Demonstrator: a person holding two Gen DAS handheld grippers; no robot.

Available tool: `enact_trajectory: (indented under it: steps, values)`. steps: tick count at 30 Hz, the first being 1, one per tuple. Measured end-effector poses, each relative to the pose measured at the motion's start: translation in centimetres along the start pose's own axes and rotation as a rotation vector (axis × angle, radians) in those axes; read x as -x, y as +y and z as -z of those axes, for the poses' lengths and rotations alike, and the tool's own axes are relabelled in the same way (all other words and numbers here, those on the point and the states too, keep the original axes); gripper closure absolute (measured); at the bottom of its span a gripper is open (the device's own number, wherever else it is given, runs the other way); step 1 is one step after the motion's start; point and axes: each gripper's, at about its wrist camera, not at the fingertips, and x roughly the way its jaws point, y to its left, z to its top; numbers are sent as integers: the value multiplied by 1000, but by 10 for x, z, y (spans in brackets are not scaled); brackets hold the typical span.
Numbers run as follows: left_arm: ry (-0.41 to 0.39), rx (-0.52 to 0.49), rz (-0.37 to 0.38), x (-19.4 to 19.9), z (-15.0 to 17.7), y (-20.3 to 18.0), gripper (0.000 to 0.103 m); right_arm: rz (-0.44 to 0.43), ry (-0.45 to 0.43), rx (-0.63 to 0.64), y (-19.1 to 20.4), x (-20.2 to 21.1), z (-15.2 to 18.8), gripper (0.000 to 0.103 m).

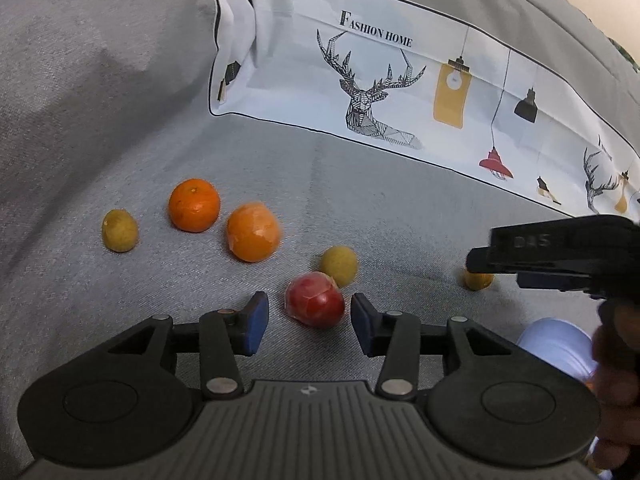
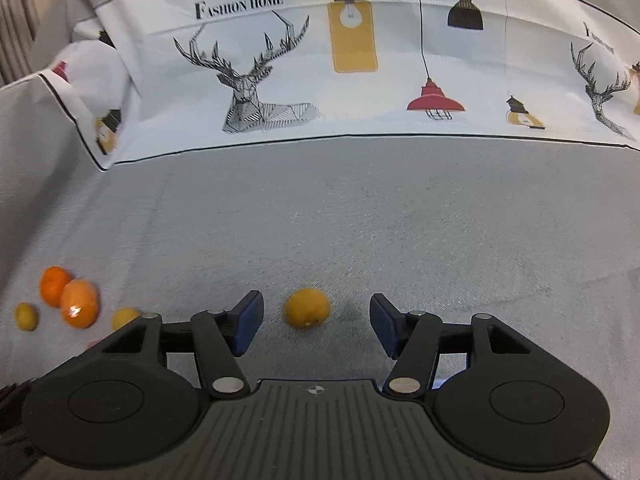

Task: Organize fruits
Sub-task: 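Grasp a wrapped red tomato with the left tool while the right tool grasps a yellow lime, then carry the tomato and lime over the blue plate with both tools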

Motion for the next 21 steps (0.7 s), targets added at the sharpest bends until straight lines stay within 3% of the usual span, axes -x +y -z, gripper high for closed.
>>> enact_trajectory:
  steps: [7,11,13,21]
  values:
    - [-11,-25,-7,-4,-1,-5,53,9,21,6,6,-18,-2,48]
    - [-16,-34,-16,-4,1,-5,60,15,34,0,6,-24,-1,73]
    - [-16,-48,-30,-5,2,-6,68,11,29,-11,5,-23,0,74]
    - [-26,-45,-47,3,2,-2,69,-63,-26,-19,10,9,6,74]
